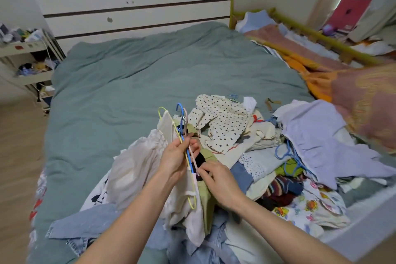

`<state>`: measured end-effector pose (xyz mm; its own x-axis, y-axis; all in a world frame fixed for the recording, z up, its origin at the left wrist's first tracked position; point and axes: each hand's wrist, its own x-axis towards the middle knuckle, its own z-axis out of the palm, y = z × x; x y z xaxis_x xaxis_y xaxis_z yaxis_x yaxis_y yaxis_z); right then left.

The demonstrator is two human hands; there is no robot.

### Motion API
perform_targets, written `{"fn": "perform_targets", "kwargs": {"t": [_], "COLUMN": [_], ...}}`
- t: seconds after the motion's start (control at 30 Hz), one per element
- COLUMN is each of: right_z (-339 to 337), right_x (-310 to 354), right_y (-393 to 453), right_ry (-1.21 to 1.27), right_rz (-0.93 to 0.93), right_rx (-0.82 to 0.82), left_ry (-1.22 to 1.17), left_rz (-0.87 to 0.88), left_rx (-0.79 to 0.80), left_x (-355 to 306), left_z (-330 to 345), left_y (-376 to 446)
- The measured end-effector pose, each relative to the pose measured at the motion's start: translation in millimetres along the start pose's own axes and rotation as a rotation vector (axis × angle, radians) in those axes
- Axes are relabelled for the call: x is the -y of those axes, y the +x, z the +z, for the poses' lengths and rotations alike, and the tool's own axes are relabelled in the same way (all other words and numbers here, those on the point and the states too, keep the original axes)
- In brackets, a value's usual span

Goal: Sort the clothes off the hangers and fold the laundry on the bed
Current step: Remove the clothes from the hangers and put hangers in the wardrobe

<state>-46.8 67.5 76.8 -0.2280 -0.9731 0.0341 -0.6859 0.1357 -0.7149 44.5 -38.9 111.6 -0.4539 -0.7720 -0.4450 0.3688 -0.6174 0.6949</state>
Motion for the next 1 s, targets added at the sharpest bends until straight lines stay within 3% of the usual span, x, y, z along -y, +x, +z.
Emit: {"fn": "perform_targets", "kwargs": {"t": [0.13,0.3,0.4,0.6,0.8,1.0], "right_z": [-49.2,-138.2,-178.1,-187.4,-173.3,-176.1], "right_x": [-56.6,-185.3,-249.0,-318.7,-342.8,-348.4], "right_y": [13.0,24.2,22.1,22.6,24.2,-3.9], "right_ry": [0.146,0.025,-0.064,-0.168,-0.100,-0.380], "right_rz": [0.216,0.567,0.657,0.607,0.611,0.426], "right_rx": [-0.109,-0.226,-0.219,-0.007,0.052,0.178], "left_ry": [0.033,0.040,0.110,0.231,0.293,0.317], "left_rz": [-0.064,-0.153,-0.204,-0.285,-0.296,-0.294], "left_rx": [0.008,0.026,0.041,-0.046,-0.109,-0.141], "left_x": [18.3,56.4,92.3,156.8,182.1,185.2], "left_z": [14.7,57.2,94.0,150.9,177.2,179.0], "left_y": [21.5,59.8,81.2,107.2,118.5,120.0]}}
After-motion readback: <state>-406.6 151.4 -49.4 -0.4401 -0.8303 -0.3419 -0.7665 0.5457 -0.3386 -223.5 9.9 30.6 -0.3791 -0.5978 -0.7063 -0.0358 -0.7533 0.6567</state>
